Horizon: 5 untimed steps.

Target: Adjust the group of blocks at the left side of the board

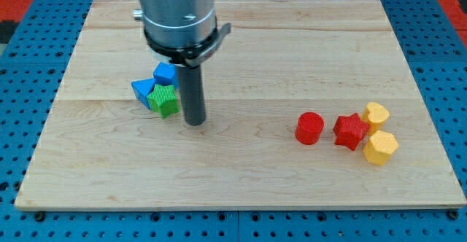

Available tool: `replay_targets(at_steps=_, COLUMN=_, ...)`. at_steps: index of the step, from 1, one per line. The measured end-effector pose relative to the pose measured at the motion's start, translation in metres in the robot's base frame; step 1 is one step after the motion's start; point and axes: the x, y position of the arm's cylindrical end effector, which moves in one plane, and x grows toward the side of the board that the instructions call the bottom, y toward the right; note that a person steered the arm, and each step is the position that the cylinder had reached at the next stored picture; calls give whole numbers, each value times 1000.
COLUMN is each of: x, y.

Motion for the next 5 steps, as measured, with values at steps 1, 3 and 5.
replay_targets(at_steps=1, x=-18, y=-29)
replay_targets(at_steps=3, x=-5, y=-40)
replay_targets(at_steps=5, x=-43, y=-164)
